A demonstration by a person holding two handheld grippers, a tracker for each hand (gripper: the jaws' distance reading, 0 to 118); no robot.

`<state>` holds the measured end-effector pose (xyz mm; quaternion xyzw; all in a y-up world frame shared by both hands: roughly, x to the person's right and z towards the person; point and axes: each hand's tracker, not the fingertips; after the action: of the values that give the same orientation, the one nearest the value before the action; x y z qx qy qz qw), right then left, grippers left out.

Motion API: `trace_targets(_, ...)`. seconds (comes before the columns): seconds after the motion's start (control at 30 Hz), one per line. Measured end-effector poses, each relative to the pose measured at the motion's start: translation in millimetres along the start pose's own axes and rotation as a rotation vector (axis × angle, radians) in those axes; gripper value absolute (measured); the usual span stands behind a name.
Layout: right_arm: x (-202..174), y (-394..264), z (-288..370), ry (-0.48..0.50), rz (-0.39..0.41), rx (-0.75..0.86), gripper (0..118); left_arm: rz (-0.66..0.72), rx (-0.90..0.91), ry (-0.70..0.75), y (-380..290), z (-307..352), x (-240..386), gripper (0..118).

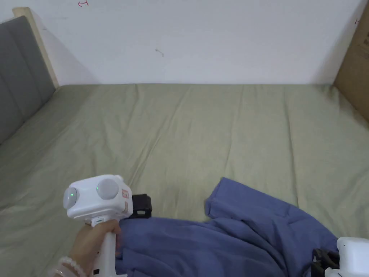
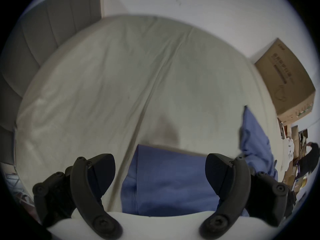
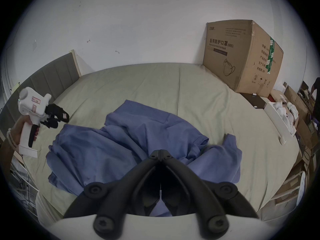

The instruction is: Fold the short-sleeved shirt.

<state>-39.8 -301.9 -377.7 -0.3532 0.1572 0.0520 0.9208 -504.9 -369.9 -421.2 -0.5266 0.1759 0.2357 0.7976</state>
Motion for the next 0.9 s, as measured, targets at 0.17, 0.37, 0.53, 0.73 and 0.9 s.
trace_targets(0.17, 6.0, -4.3, -9.5, -0.022, -0.003, -0.041, 0, -0.085, 0.042, 0.090, -16.7, -22.6, 12.4, 83)
trace_targets(0.37, 9.2, -3.8, -21.6, -0.039, -0.011, -0.092, 0, -0.220, 0.079, 0.179, -25.4, 1.1, 24.7, 3)
trace_targets(0.53, 30.1, 27.7, -44.6, 0.129, -0.121, -0.083, 0, -0.169, 0.125, 0.091, -26.6, 29.2, 15.3, 3)
trace_targets(0.73, 44.8, 103.4, -127.3, 0.199, -0.009, -0.164, 76, -0.146, 0.191, 0.009, -26.4, 66.8, 7.4, 3)
trace_targets(0.9, 42.9, 134.1, -209.9, 0.155, 0.064, -0.290, 109, -0.146, 0.206, -0.009, -27.6, 76.3, 4.4, 3)
